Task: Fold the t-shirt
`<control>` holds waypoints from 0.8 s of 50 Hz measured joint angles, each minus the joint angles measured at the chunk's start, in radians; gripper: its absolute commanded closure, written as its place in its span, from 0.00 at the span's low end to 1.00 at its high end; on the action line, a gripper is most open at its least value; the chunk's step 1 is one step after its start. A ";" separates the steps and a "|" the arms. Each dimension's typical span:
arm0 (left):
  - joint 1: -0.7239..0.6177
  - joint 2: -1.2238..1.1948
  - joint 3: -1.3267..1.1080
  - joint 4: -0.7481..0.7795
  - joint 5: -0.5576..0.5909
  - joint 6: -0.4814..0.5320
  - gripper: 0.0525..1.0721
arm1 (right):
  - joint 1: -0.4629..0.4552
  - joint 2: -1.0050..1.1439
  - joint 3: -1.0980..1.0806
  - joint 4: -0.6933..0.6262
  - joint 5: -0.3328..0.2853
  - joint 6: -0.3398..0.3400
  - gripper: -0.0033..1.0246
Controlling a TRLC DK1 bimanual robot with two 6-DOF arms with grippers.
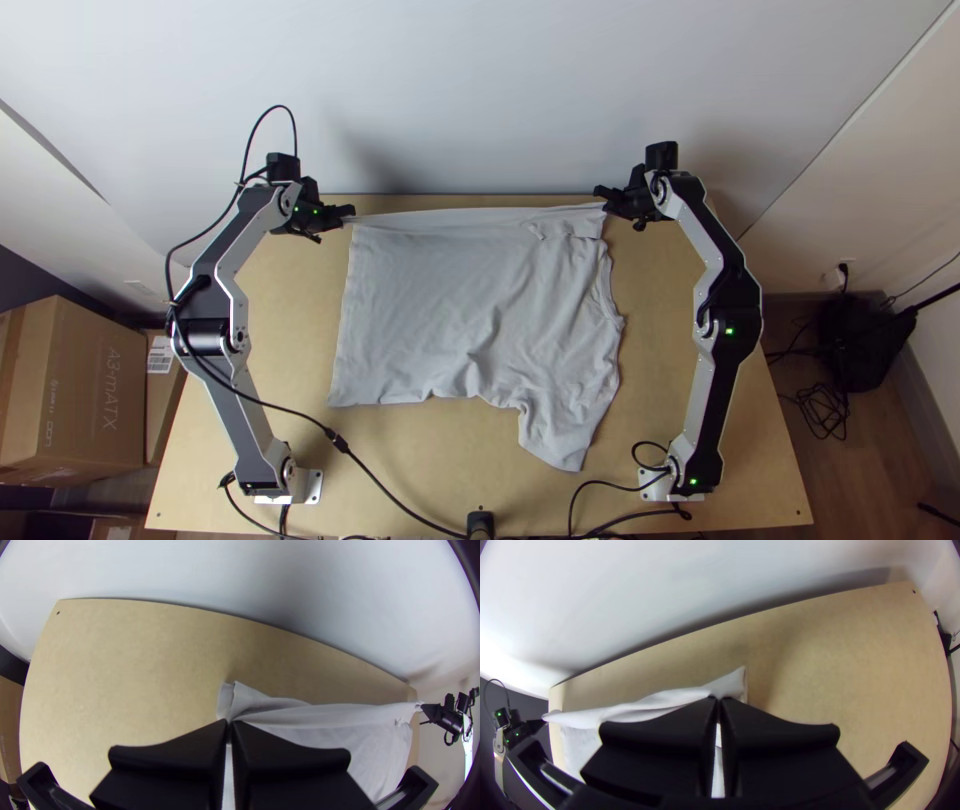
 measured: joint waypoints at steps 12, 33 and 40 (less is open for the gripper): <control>0.000 -0.112 -0.194 0.072 0.000 0.000 0.98 | 0.010 -0.096 -0.131 -0.011 0.002 0.007 0.97; 0.000 -0.259 -0.437 0.160 0.000 0.000 0.98 | 0.034 -0.317 -0.446 0.058 0.008 0.009 0.97; 0.000 -0.307 -0.515 0.200 0.000 0.000 0.98 | 0.034 -0.359 -0.552 0.096 0.008 0.011 0.97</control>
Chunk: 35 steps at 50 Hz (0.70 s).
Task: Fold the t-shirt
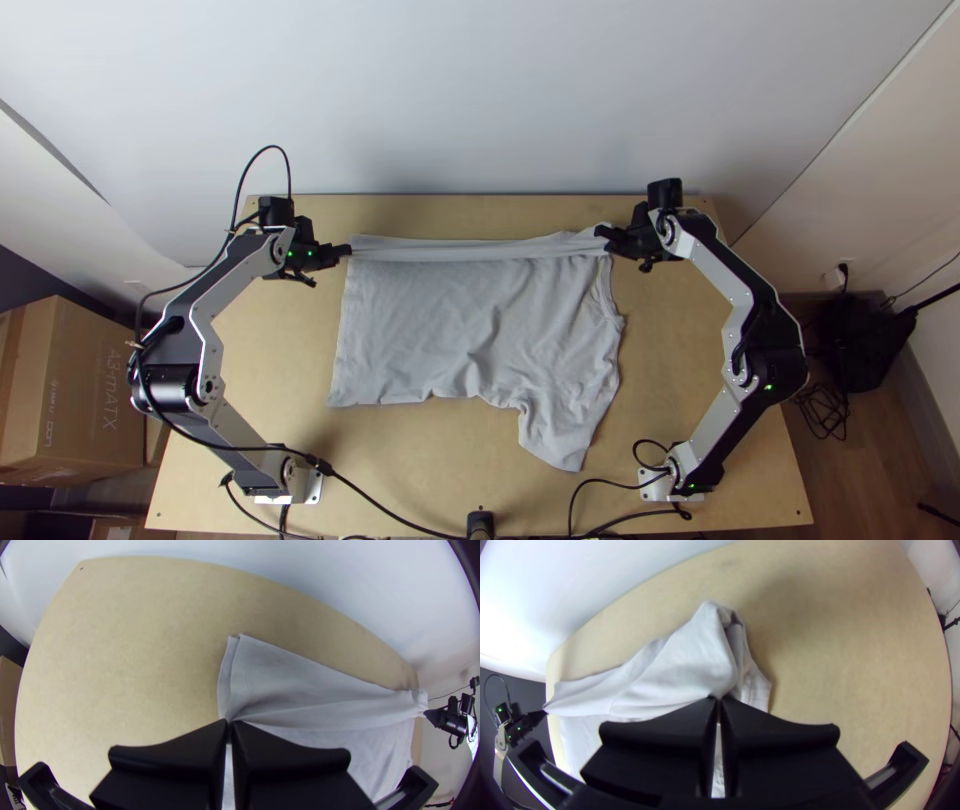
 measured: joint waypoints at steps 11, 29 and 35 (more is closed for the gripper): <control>-0.008 -0.061 -0.136 0.072 0.000 0.000 0.84 | 0.000 -0.011 -0.124 0.060 0.003 0.000 0.96; -0.005 -0.142 -0.191 0.094 -0.026 0.009 0.05 | -0.014 -0.126 -0.256 0.078 0.041 0.019 0.12; 0.008 -0.203 -0.198 0.093 -0.026 0.009 0.05 | -0.043 -0.264 -0.338 0.077 0.042 0.023 0.12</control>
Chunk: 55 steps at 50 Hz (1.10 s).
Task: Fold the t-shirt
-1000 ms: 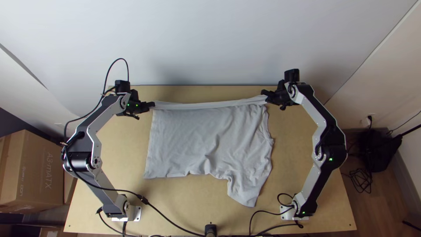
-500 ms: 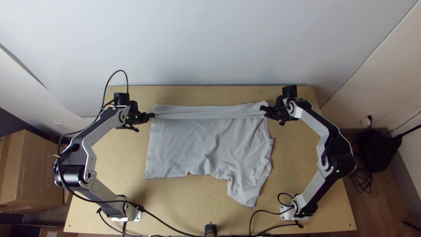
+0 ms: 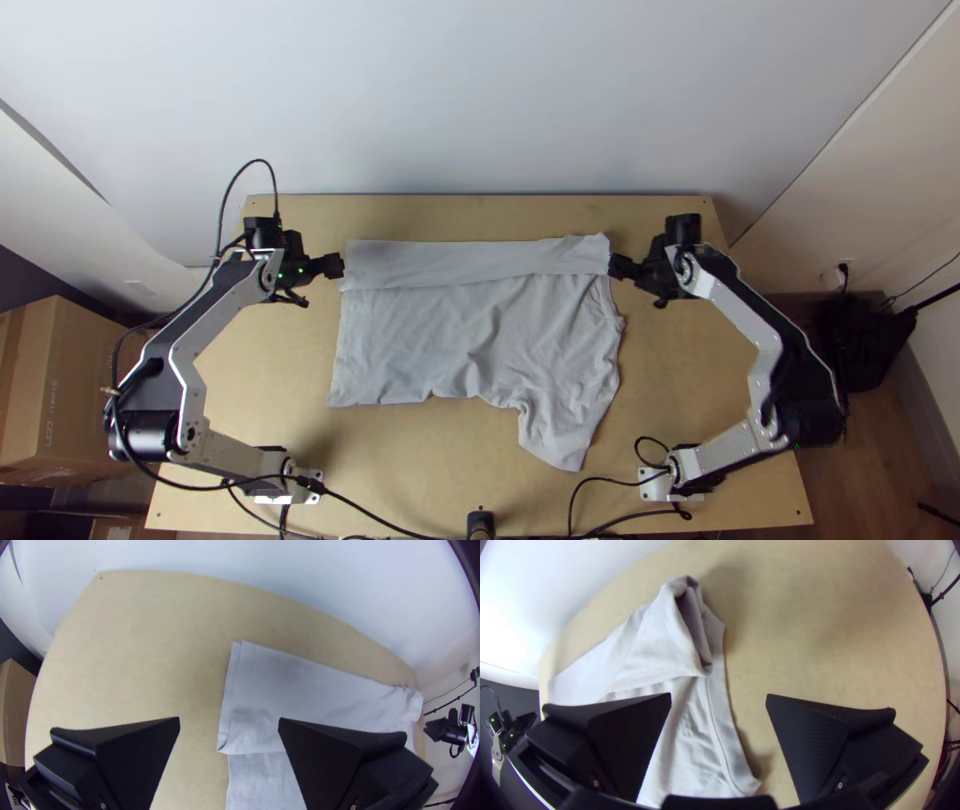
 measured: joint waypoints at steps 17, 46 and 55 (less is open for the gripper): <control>0.031 -0.228 -0.027 -0.132 0.000 0.008 0.05 | -0.034 -0.388 -0.101 -0.282 0.002 0.016 0.05; 0.030 -0.455 -0.027 -0.290 0.000 0.027 0.05 | 0.417 -0.662 -0.414 -0.658 -0.028 0.207 0.16; 0.030 -0.482 -0.032 -0.301 0.001 0.037 0.05 | 0.486 -0.621 -0.456 -0.659 -0.103 0.243 0.33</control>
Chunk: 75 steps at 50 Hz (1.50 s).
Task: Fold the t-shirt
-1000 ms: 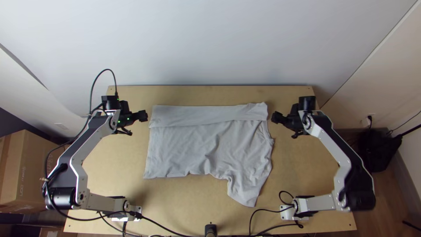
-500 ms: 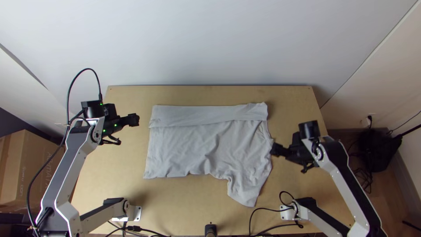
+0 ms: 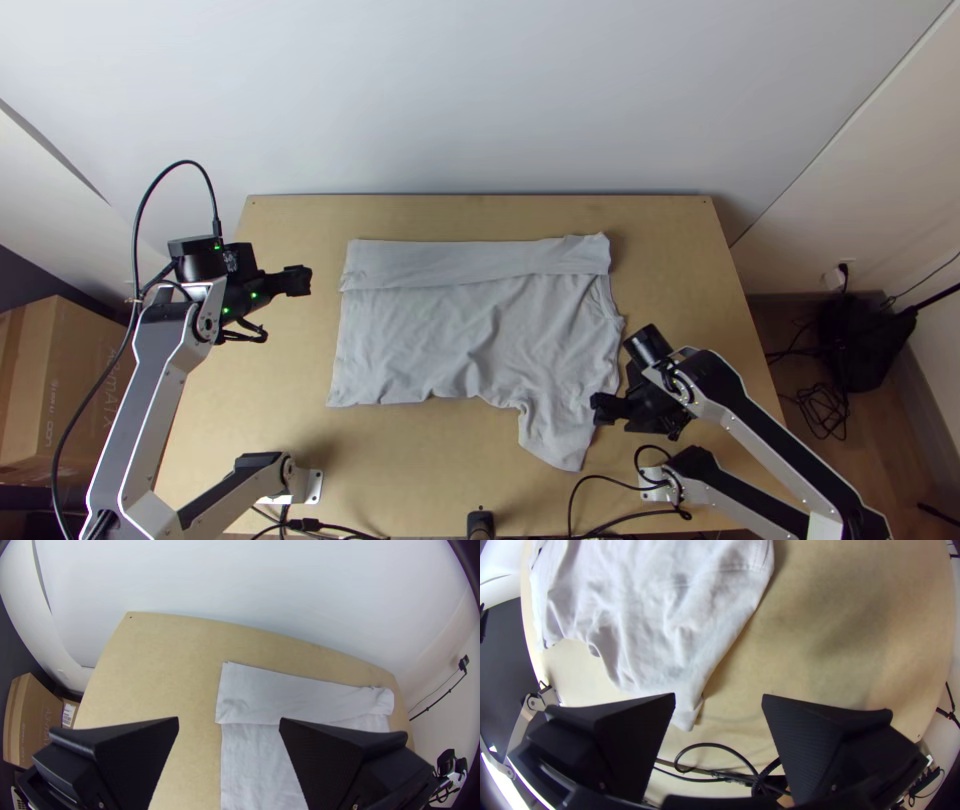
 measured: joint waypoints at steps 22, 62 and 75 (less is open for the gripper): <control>0.000 -0.007 -0.022 -0.004 0.000 0.016 0.05 | 0.166 0.179 -0.013 0.101 -0.037 0.008 0.33; -0.217 0.029 -0.162 -0.598 -0.005 0.537 0.11 | 0.130 0.259 0.039 0.179 -0.027 -0.072 0.97; -0.224 0.132 -0.272 -0.505 -0.063 0.531 0.20 | 0.102 0.251 0.049 0.161 -0.027 -0.092 0.97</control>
